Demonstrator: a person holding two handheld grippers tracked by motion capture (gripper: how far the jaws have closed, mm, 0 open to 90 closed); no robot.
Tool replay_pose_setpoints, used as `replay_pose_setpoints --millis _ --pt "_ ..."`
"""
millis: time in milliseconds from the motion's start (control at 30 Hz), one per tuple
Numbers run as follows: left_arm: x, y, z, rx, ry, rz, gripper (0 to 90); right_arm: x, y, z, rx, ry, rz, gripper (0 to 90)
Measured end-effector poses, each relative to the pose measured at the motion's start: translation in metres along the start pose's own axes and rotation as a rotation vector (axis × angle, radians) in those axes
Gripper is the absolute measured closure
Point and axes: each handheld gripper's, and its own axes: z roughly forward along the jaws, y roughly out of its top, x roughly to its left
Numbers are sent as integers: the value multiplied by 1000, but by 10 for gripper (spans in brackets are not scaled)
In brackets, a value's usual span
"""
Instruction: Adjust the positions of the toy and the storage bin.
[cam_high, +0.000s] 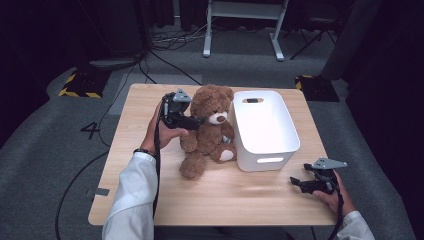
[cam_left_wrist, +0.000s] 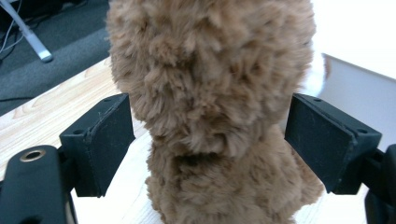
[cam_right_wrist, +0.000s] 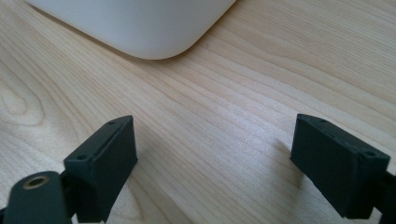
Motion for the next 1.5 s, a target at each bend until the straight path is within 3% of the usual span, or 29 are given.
replay_pose_setpoints --millis 300,400,467,533,600,633,867,1033,1300,1500 --pt "9 -1 31 80 -35 -15 159 0 0 0 0 0 0 140" --pt "9 -1 38 86 -39 -21 158 0 0 0 0 0 0 140" --pt "8 -1 48 128 -52 -19 157 0 0 0 0 0 0 140" --pt "5 -2 61 173 -31 -3 131 0 0 0 0 0 0 140" --pt "2 -1 70 180 -36 0 189 0 0 0 -1 0 0 141" --pt "1 2 74 207 -32 12 221 0 0 0 -1 0 1 141" --pt "-7 8 78 251 17 65 471 0 0 0 -1 0 0 142" --pt "-11 8 73 241 59 85 557 0 0 0 -1 0 0 142" --pt "-15 -16 49 97 96 21 607 0 0 0 -1 0 0 143" --pt "-18 -32 33 39 121 15 622 0 0 0 -1 0 0 142"
